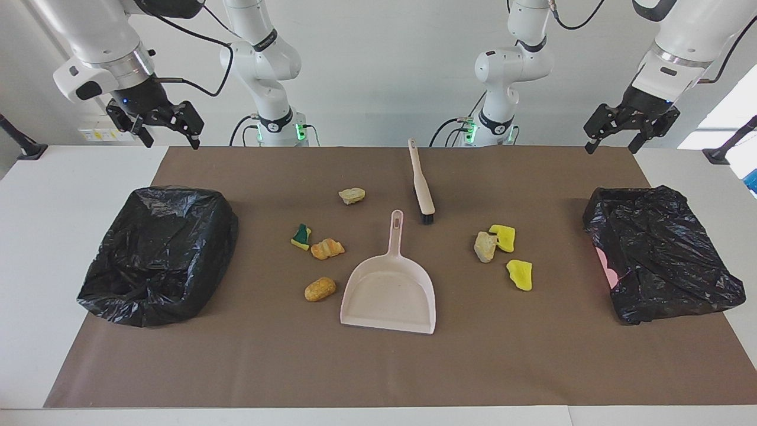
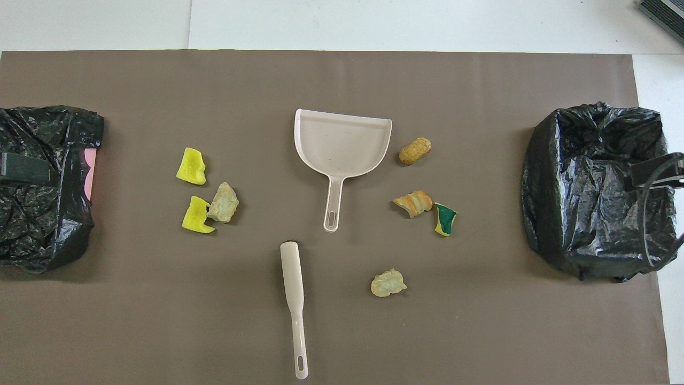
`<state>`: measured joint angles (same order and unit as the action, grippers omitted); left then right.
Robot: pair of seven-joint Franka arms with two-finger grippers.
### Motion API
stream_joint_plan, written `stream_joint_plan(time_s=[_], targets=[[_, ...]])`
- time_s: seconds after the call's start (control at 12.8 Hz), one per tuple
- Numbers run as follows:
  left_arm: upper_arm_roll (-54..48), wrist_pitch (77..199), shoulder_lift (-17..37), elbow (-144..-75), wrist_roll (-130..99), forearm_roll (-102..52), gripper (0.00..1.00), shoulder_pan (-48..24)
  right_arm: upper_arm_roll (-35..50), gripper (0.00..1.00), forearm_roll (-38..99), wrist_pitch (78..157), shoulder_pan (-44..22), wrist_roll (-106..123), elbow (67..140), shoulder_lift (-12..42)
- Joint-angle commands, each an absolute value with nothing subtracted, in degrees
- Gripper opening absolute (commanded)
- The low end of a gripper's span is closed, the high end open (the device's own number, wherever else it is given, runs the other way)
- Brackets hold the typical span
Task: Sweep and dump trash in bin
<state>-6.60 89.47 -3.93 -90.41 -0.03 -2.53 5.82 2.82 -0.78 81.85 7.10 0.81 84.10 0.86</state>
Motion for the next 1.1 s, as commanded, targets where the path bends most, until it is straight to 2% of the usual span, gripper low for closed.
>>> stream_joint_plan(time_s=[0.0, 0.47, 0.71, 0.86, 1.02], targets=[[-6.9, 90.0, -5.4, -92.2, 0.4, -1.7, 1.00, 6.4, 3.2, 1.00, -0.4, 81.1, 7.6, 1.8, 84.3, 0.6], [-6.9, 90.4, -5.4, -92.1, -0.5, -1.8, 1.00, 6.0, 3.2, 1.00, -0.3, 81.2, 7.5, 1.8, 84.5, 0.5], [-7.0, 90.2, -5.5, -92.5, -0.7, -1.9, 1.00, 5.8, 3.3, 1.00, -0.4, 82.5, 7.3, 2.1, 87.8, -1.4], [-7.3, 90.4, -6.6, -94.3, -0.7, -2.0, 1.00, 5.6, 3.6, 1.00, -0.3, 84.6, 6.3, 2.2, 90.3, -2.7], [-7.5, 90.5, -9.7, -98.9, -0.9, -2.3, 1.00, 4.4, 3.8, 1.00, -0.2, 85.5, 6.0, 2.1, 90.5, -2.8]])
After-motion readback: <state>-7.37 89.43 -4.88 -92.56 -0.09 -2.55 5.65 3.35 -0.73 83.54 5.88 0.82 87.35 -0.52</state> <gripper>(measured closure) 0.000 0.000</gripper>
